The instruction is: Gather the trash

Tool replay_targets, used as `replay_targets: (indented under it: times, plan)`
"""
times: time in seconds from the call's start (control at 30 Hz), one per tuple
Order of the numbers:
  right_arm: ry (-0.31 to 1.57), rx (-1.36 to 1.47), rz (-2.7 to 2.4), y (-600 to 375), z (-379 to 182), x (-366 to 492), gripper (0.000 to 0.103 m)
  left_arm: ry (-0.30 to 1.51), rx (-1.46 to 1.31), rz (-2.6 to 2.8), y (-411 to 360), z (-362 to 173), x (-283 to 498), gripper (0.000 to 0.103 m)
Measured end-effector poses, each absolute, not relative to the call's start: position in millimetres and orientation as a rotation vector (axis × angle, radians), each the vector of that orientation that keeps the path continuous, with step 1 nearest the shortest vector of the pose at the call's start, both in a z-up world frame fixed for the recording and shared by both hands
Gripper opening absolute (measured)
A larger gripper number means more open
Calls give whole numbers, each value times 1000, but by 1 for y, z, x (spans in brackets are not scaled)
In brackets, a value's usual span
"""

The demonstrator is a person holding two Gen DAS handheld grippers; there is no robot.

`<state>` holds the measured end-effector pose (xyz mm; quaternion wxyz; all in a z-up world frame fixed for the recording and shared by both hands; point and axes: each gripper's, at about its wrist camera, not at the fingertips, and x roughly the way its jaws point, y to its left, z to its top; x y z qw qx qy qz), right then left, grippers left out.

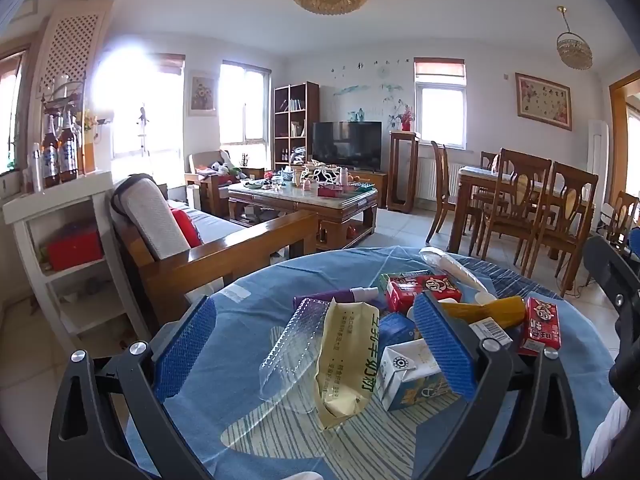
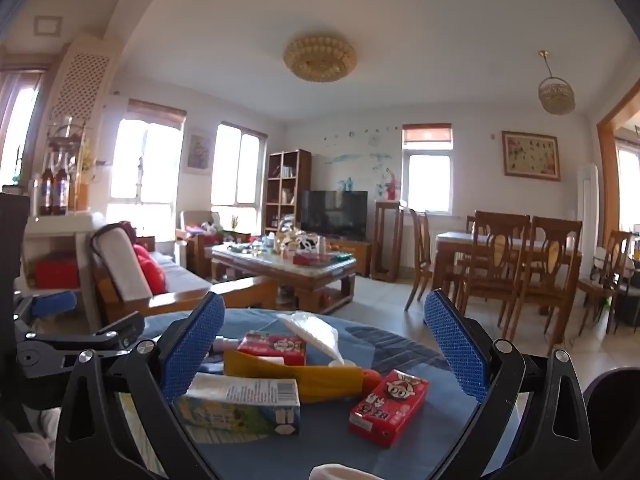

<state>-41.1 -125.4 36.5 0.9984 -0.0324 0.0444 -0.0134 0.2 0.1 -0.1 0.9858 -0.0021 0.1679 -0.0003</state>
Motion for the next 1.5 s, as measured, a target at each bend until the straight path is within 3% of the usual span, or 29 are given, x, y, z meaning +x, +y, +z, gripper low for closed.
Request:
replay_targets:
  times: [1.5]
  plan:
    - [161, -42, -23, -131, 29, -28, 99, 418, -2, 12, -1, -7, 12, 98]
